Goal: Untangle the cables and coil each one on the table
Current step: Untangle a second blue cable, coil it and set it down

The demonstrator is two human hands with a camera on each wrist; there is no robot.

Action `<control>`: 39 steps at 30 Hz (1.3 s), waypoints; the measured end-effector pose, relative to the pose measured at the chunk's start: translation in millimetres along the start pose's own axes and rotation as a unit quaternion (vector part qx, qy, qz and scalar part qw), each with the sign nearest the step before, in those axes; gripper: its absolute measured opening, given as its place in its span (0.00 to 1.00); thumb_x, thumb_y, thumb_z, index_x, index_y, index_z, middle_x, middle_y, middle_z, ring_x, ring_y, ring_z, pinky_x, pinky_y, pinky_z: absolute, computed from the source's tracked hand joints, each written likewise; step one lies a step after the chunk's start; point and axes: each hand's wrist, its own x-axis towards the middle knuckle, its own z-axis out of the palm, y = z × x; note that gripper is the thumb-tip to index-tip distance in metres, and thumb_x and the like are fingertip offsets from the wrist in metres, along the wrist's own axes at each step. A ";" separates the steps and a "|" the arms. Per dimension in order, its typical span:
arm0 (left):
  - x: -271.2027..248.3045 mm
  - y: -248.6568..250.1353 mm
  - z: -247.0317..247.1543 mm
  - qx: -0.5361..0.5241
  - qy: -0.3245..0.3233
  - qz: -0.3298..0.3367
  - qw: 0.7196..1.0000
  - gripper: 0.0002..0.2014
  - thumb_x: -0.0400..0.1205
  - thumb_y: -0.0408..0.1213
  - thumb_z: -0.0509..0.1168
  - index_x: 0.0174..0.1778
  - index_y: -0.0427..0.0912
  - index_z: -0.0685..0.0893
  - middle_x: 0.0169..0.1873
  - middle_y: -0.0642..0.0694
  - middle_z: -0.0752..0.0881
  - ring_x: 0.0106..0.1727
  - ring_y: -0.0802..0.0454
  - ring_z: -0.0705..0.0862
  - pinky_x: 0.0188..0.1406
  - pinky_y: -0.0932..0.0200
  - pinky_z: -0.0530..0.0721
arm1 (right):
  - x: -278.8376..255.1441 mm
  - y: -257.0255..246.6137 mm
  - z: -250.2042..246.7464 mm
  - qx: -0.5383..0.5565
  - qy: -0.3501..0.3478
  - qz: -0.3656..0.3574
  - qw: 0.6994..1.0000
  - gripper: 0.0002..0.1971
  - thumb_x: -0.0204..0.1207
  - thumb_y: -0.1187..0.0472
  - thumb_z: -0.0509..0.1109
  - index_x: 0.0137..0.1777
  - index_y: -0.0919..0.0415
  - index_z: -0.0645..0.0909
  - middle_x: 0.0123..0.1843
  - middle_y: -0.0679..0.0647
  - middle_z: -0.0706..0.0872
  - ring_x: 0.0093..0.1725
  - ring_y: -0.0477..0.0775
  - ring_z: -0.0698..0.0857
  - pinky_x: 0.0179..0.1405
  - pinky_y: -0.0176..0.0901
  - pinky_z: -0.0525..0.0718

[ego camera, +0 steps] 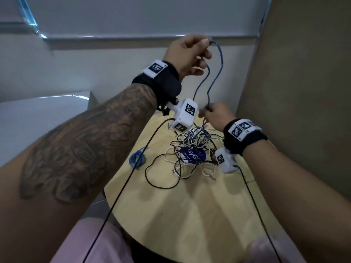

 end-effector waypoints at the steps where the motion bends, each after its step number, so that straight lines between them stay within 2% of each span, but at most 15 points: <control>1: -3.7 -5.3 -4.2 -0.011 0.020 0.003 1.000 0.07 0.86 0.34 0.63 0.58 0.40 0.82 0.40 0.43 0.85 0.25 0.52 0.80 0.27 0.59 0.82 | 4.0 1.6 -4.7 0.012 0.017 0.000 1.000 0.15 0.88 0.53 0.63 0.41 0.52 0.86 0.35 0.48 0.84 0.35 0.51 0.82 0.37 0.43 0.73; 5: -18.9 -42.2 -14.7 -0.002 0.086 -0.021 0.996 0.08 0.85 0.28 0.61 0.57 0.41 0.79 0.44 0.44 0.82 0.28 0.51 0.81 0.26 0.59 0.81 | 8.8 1.8 -20.6 0.160 0.037 -0.013 0.986 0.18 0.88 0.54 0.63 0.37 0.54 0.85 0.25 0.47 0.78 0.27 0.47 0.74 0.33 0.40 0.73; 7: -25.8 -65.5 -13.1 0.032 0.094 -0.084 0.991 0.15 0.82 0.26 0.61 0.62 0.43 0.73 0.44 0.45 0.80 0.30 0.50 0.81 0.29 0.58 0.79 | 9.1 -7.6 -27.4 0.199 0.057 -0.032 0.978 0.20 0.89 0.54 0.61 0.35 0.55 0.84 0.22 0.47 0.76 0.25 0.47 0.72 0.32 0.41 0.71; 10: -45.0 -95.3 -3.8 0.127 -0.046 -0.196 0.971 0.19 0.82 0.31 0.64 0.69 0.45 0.73 0.43 0.47 0.83 0.38 0.49 0.83 0.37 0.56 0.80 | 9.2 -33.1 -43.4 0.266 0.071 -0.049 0.960 0.21 0.90 0.55 0.58 0.35 0.56 0.81 0.19 0.44 0.73 0.22 0.45 0.69 0.34 0.42 0.75; 13: -59.0 -117.1 2.8 0.202 -0.126 -0.170 0.956 0.10 0.83 0.34 0.65 0.60 0.42 0.83 0.46 0.45 0.87 0.41 0.50 0.85 0.39 0.55 0.82 | 4.8 -54.1 -57.8 0.278 0.063 -0.076 0.956 0.19 0.91 0.53 0.58 0.39 0.56 0.80 0.21 0.44 0.71 0.21 0.43 0.70 0.37 0.44 0.84; 17: -52.8 -120.1 -1.1 0.118 -0.064 -0.127 0.983 0.09 0.88 0.31 0.58 0.47 0.38 0.83 0.39 0.42 0.87 0.32 0.51 0.86 0.29 0.60 0.82 | 0.3 -55.6 -58.5 0.268 0.052 -0.099 0.957 0.13 0.90 0.53 0.61 0.46 0.56 0.81 0.29 0.51 0.77 0.24 0.48 0.74 0.30 0.43 0.84; 19: -43.5 -112.9 -6.6 0.086 -0.021 -0.111 0.990 0.11 0.89 0.31 0.56 0.44 0.41 0.82 0.36 0.43 0.87 0.29 0.55 0.86 0.28 0.60 0.82 | 1.9 -35.3 -44.8 0.196 0.046 -0.099 0.974 0.10 0.88 0.53 0.64 0.49 0.57 0.82 0.35 0.54 0.82 0.29 0.52 0.78 0.32 0.45 0.82; 21: -35.9 -104.8 -12.1 0.068 -0.005 -0.097 0.993 0.12 0.89 0.31 0.55 0.45 0.41 0.82 0.34 0.44 0.87 0.28 0.55 0.86 0.27 0.60 0.83 | 0.3 -6.6 -21.8 0.071 0.038 -0.085 0.993 0.14 0.84 0.47 0.68 0.59 0.57 0.83 0.44 0.52 0.85 0.41 0.55 0.83 0.44 0.48 0.83; 24: -32.0 -97.6 -17.7 0.087 -0.026 -0.088 0.992 0.11 0.90 0.31 0.54 0.46 0.40 0.81 0.35 0.43 0.87 0.28 0.53 0.85 0.28 0.61 0.81 | -9.9 24.7 7.8 0.042 0.031 -0.068 0.996 0.22 0.82 0.38 0.66 0.50 0.57 0.86 0.42 0.51 0.89 0.43 0.51 0.87 0.50 0.50 0.84; 26: -32.1 -96.8 -21.9 0.093 -0.029 -0.081 0.992 0.11 0.90 0.31 0.54 0.48 0.39 0.82 0.35 0.43 0.87 0.28 0.53 0.84 0.29 0.61 0.81 | -15.3 35.5 23.6 0.038 0.023 -0.068 0.997 0.17 0.82 0.41 0.68 0.49 0.54 0.88 0.41 0.48 0.89 0.43 0.49 0.87 0.51 0.49 0.85; 29: -28.7 -89.6 -27.3 0.055 -0.010 -0.076 0.996 0.12 0.90 0.31 0.54 0.47 0.40 0.82 0.32 0.44 0.85 0.25 0.55 0.81 0.29 0.60 0.83 | -23.9 54.0 42.0 -0.096 -0.006 -0.052 0.994 0.10 0.83 0.49 0.70 0.58 0.49 0.87 0.48 0.52 0.89 0.49 0.58 0.87 0.49 0.47 0.82; 33: -18.6 -64.6 -30.6 0.021 0.018 -0.033 0.999 0.13 0.90 0.31 0.53 0.47 0.40 0.82 0.30 0.46 0.83 0.24 0.56 0.78 0.31 0.58 0.83 | -28.4 90.8 47.7 -0.132 -0.080 0.070 0.986 0.28 0.78 0.58 0.74 0.78 0.49 0.76 0.49 0.51 0.83 0.48 0.55 0.82 0.47 0.42 0.76; 35: -11.1 -47.3 -33.2 -0.016 0.034 -0.015 0.999 0.12 0.90 0.32 0.52 0.48 0.40 0.81 0.28 0.49 0.82 0.24 0.57 0.76 0.31 0.59 0.84 | -27.9 104.2 48.2 -0.191 -0.137 0.096 0.967 0.36 0.75 0.58 0.77 0.82 0.49 0.68 0.50 0.51 0.83 0.49 0.56 0.84 0.45 0.43 0.78; 37: -3.2 -26.5 -34.6 -0.063 0.050 0.000 0.997 0.11 0.91 0.33 0.51 0.49 0.40 0.79 0.27 0.50 0.80 0.23 0.57 0.73 0.29 0.60 0.82 | -29.5 114.3 49.4 -0.245 -0.181 0.124 0.944 0.41 0.73 0.55 0.80 0.84 0.50 0.65 0.60 0.55 0.87 0.57 0.60 0.86 0.50 0.47 0.83; 39: 3.8 -6.6 -32.5 -0.068 0.044 0.014 0.997 0.11 0.91 0.34 0.51 0.51 0.40 0.79 0.27 0.51 0.79 0.23 0.57 0.72 0.29 0.61 0.81 | -31.1 119.6 46.5 -0.265 -0.190 0.145 0.934 0.42 0.72 0.49 0.80 0.84 0.53 0.65 0.73 0.57 0.83 0.67 0.61 0.84 0.62 0.50 0.84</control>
